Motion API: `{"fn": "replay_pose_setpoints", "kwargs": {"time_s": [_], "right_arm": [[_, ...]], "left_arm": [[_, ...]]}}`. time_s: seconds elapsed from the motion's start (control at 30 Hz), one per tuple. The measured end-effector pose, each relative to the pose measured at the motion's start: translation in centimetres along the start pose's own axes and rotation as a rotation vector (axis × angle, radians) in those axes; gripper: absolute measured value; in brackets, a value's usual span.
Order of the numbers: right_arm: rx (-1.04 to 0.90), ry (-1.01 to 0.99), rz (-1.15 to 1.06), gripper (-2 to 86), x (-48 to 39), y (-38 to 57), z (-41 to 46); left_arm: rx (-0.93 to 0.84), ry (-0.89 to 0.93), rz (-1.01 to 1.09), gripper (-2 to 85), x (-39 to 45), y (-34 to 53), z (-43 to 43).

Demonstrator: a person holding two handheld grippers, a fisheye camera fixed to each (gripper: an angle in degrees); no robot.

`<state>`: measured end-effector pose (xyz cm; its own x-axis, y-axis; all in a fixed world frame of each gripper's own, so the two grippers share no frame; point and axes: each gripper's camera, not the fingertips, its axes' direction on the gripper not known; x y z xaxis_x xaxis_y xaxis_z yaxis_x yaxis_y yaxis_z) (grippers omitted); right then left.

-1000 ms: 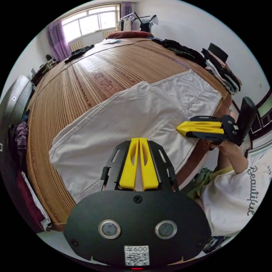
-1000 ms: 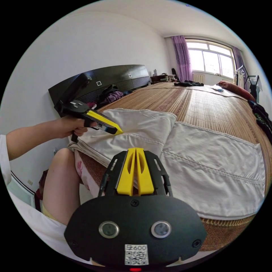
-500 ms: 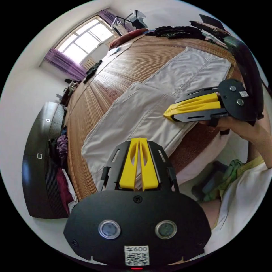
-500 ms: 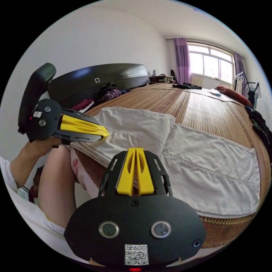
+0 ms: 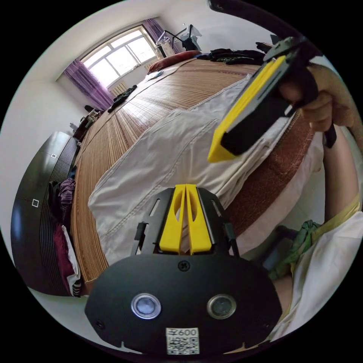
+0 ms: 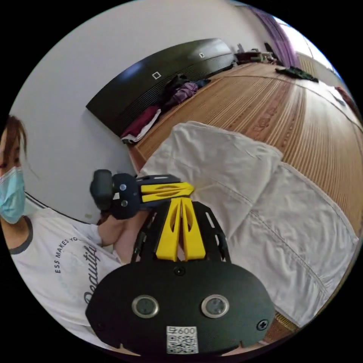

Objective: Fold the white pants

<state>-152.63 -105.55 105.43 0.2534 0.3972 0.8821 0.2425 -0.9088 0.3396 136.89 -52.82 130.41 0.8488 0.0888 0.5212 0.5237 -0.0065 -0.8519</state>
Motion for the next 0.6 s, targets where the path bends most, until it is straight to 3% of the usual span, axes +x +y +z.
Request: {"fn": "replay_pose_setpoints", "kwargs": {"time_s": [0.13, 0.23, 0.37, 0.6], "right_arm": [[0.111, 0.222, 0.001, -0.9, 0.2, -3.9, -2.0], [-0.020, 0.118, -0.026, -0.9, 1.8, -8.7, 1.1], [-0.205, 0.225, -0.149, -0.8, 1.4, -12.0, 5.8], [-0.241, 0.141, -0.142, -0.8, 1.7, -14.6, 5.9]], "left_arm": [[0.015, 0.053, -0.025, 0.7, -2.4, 1.7, 0.4], [0.024, 0.063, -0.034, 0.7, -3.7, 2.7, 0.6], [0.041, 0.055, -0.052, 0.7, -5.0, 4.1, 0.5], [0.045, 0.058, -0.064, 0.7, -7.1, 5.3, -0.1]]}}
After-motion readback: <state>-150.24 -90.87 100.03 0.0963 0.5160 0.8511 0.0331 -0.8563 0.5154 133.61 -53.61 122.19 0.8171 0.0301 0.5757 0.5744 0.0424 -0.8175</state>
